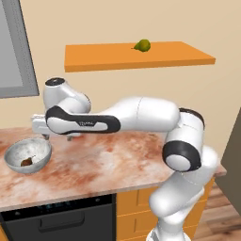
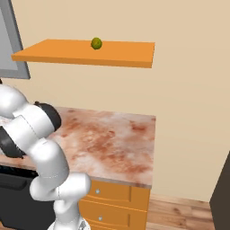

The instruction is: Pick the pears from the cabinet and place them in one bowl. Pick the orange from the sink and place it in the other bowl.

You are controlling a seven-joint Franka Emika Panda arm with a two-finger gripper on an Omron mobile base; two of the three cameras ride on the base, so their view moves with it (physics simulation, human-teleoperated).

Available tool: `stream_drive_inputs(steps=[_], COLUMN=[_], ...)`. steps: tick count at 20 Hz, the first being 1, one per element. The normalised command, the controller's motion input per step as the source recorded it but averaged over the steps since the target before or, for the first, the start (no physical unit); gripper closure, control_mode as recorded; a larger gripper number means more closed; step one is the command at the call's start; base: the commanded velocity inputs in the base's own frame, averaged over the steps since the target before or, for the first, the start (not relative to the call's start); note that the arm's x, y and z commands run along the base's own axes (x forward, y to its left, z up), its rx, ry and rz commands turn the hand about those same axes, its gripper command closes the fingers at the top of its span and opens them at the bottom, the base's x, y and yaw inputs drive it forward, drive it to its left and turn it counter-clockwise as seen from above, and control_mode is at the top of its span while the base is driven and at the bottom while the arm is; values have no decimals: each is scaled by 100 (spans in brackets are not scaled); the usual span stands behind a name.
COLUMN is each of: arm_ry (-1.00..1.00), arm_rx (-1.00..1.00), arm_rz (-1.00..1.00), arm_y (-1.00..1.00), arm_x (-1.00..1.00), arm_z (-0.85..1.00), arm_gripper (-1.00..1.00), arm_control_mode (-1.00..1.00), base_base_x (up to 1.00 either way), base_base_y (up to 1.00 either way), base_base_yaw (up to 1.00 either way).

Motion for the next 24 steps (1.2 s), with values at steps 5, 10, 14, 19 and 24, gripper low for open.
stream_drive_inputs(steps=[5,10,14,19,24], arm_ry=[0,0,0,1,2], arm_rx=[0,0,0,0,0], arm_rz=[0,1,7,8,8], arm_y=[-49,-48,-43,-39,-39], arm_x=[-11,-9,-12,-11,-9], arm_z=[21,22,28,34,33], arm_gripper=[-100,-100,-100,-100,-100], arm_control_mode=[-100,-100,-100,-100,-100], base_base_x=[0,0,0,0,0], base_base_y=[0,0,0,0,0], base_base_yaw=[0,0,0,0,0])
